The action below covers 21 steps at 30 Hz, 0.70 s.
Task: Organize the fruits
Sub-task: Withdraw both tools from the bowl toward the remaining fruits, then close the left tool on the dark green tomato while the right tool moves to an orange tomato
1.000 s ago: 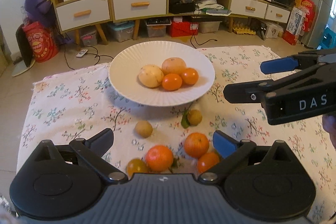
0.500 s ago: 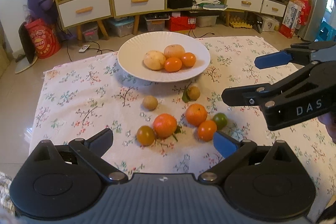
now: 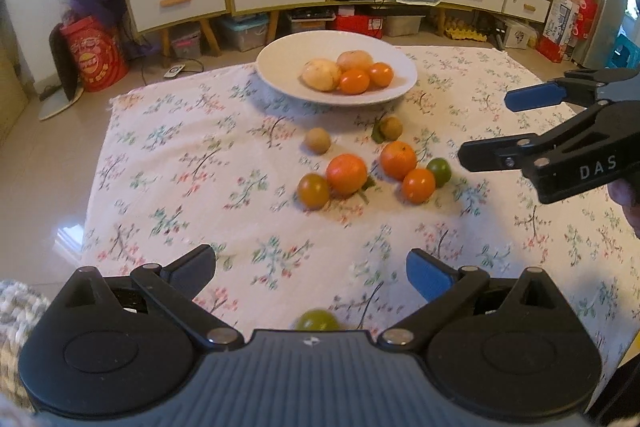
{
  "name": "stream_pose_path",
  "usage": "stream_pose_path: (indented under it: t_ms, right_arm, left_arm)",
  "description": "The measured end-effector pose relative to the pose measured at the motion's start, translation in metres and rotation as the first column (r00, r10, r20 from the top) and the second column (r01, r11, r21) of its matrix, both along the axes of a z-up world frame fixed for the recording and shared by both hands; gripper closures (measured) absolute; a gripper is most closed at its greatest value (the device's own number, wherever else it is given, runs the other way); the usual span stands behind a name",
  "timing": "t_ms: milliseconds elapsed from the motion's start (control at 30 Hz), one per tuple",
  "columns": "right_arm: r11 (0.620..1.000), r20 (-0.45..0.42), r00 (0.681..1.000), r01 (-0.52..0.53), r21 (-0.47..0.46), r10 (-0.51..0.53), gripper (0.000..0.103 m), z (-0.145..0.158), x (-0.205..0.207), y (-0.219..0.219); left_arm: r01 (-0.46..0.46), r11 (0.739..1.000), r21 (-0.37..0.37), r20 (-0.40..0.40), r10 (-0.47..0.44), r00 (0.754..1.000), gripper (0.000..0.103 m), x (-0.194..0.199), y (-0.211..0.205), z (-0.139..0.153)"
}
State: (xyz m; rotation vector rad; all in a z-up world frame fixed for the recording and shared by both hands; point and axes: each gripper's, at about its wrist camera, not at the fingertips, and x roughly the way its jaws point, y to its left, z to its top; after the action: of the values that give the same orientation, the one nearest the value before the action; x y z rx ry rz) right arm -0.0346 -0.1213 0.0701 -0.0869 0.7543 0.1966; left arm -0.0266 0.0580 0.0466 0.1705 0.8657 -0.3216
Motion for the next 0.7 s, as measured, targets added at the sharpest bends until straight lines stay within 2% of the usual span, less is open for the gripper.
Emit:
stream_pose_path:
  t_ms: [267,700]
  right_arm:
    - [1.0,0.03,0.999,-0.026,0.009,0.026,0.003,-0.007,-0.011,0.004]
    - [1.0,0.024,0.999,-0.023,-0.003,0.023,0.001,-0.021,-0.018,0.002]
  left_arm:
    - [0.038,0.999,0.023,-0.009,-0.037,0.999,0.019,-0.018,0.016,-0.015]
    - [0.096,0.995,-0.017,-0.03,-0.097,0.995,0.019,-0.033,0.025,-0.038]
